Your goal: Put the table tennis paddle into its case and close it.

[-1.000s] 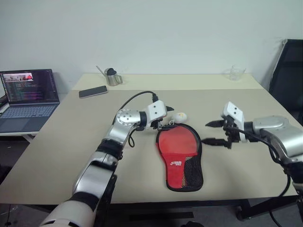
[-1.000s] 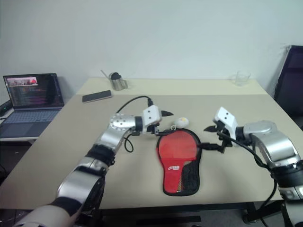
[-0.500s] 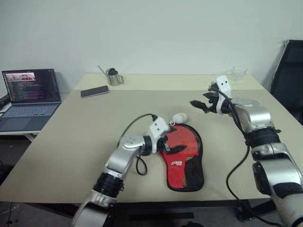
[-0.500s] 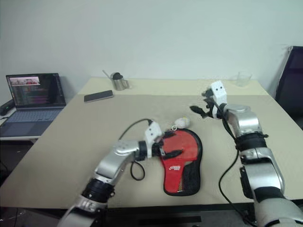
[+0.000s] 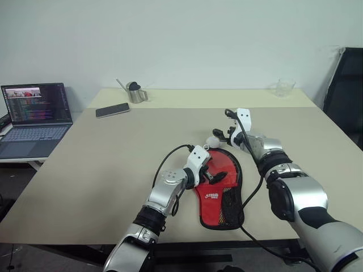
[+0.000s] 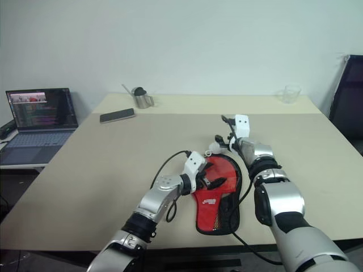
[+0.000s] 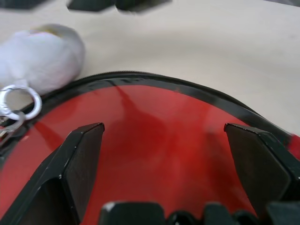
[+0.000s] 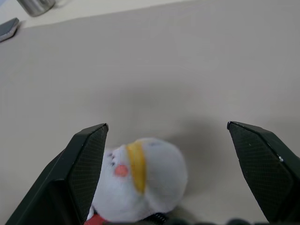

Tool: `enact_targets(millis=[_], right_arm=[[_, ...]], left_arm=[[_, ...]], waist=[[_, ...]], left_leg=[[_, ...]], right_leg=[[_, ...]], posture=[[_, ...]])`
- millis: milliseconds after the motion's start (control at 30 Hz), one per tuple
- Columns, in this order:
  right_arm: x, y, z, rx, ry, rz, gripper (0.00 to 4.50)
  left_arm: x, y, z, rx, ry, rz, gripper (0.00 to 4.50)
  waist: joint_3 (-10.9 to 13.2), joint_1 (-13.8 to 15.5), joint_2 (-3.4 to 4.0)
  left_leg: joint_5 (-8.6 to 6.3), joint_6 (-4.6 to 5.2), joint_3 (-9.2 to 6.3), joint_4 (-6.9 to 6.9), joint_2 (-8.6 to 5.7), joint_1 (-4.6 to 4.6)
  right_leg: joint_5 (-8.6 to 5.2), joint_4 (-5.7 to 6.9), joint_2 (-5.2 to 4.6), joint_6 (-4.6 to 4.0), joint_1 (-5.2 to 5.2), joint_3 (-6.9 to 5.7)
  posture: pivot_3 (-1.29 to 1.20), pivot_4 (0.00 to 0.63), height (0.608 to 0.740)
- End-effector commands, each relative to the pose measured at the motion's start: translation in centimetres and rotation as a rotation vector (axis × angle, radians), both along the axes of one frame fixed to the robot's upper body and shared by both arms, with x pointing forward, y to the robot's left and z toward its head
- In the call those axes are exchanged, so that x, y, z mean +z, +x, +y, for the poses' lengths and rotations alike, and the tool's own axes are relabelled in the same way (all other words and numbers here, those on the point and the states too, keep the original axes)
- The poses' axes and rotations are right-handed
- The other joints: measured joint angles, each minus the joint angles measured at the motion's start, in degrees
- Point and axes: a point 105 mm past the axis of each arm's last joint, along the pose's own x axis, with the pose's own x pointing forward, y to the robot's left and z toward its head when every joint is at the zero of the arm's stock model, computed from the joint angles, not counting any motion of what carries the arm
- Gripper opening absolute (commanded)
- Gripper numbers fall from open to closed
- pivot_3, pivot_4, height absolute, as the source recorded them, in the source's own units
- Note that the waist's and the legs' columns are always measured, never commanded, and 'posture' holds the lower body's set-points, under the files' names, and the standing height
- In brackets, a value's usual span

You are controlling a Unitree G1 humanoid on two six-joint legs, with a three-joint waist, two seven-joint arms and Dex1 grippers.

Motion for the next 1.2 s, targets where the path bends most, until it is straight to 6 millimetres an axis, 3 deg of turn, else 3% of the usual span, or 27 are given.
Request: enact_targets(millis=[33,367,533,667,1000,1200], right_arm=[[0.8,0.3,-0.1,-0.027,0.039,-0.025,4.5],[-0.7,-0.3,1.9,0.023,0.035,0.017,4.5],[-1.6,-0.9,3.8,0.083,0.048,0.039,4.5],[-1.7,-0.9,3.9,0.08,0.052,0.037,3.61],[-1.3,-0.8,3.9,0.079,0.054,0.018,0.16],[-0.7,-0.6,4.0,0.076,0.051,-0.004,0.03]], left_arm=[[0.0,0.2,0.0,0.026,-0.007,0.001,4.47],[0.4,0.0,0.3,0.057,-0.063,0.033,4.47],[0.2,0.0,0.5,0.07,-0.037,0.026,4.47],[0.2,0.1,0.7,0.076,-0.036,0.024,4.5],[0.1,0.1,0.7,0.079,-0.026,0.021,4.5],[-0.1,0.2,0.8,0.079,-0.014,0.017,4.5]], waist=[[0.0,-0.1,0.01],[0.0,-0.8,0.06],[0.0,-0.9,0.07],[0.0,-0.9,0.07],[0.0,-0.9,0.07],[0.0,-0.9,0.07]], left_leg=[[0.0,0.0,0.0,0.0,0.0,0.0],[-0.01,0.01,0.0,-0.01,0.0,0.01],[-0.01,0.01,-0.01,-0.01,0.01,0.02],[-0.01,0.01,-0.01,-0.01,0.0,0.02],[-0.01,0.01,-0.02,-0.02,0.0,0.02],[-0.01,0.01,-0.02,-0.02,0.0,0.02]], right_leg=[[0.0,0.0,0.0,0.0,0.0,0.0],[0.0,0.01,0.0,0.0,0.0,0.01],[0.0,0.01,0.0,0.0,0.0,0.01],[0.0,0.02,0.0,0.0,0.0,0.01],[0.0,0.01,0.0,0.0,0.0,0.0],[0.0,0.01,0.0,0.0,0.0,0.0]], posture=[[0.0,0.15,0.74],[0.0,0.15,0.74],[0.0,0.15,0.74],[0.0,0.15,0.74],[0.0,0.15,0.74],[0.0,0.15,0.74]])
